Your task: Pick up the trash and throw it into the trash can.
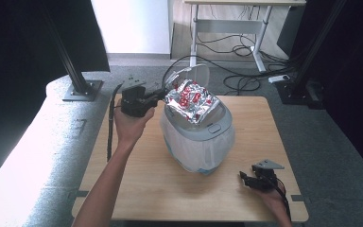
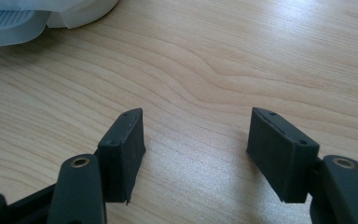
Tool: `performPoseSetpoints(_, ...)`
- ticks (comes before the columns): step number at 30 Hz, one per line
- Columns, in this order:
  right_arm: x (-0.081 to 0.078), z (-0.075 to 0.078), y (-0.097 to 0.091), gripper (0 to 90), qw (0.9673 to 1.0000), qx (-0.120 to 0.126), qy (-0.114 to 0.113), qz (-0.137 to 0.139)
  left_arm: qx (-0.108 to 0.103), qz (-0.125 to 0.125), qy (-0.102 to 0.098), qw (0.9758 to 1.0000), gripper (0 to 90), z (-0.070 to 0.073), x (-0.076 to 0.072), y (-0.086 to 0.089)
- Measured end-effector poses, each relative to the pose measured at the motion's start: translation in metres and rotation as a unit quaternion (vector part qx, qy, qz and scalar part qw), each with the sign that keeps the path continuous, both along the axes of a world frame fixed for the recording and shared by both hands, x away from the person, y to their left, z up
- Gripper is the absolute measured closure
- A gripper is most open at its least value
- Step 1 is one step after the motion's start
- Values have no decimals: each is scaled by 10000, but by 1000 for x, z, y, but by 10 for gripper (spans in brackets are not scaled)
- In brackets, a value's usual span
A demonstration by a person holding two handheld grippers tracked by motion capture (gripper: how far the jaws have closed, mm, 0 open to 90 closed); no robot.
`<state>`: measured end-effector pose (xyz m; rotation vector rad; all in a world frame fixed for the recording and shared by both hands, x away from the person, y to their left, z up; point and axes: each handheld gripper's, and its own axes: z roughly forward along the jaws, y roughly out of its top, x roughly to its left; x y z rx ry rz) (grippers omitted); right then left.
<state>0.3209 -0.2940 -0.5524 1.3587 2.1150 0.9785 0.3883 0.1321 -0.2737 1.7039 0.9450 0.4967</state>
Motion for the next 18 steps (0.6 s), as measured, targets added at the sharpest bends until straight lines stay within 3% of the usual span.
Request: performPoseSetpoints(18,0,0,0,355,10000,4,1,2,-79,104,-52,9999,897,-2,9,-10)
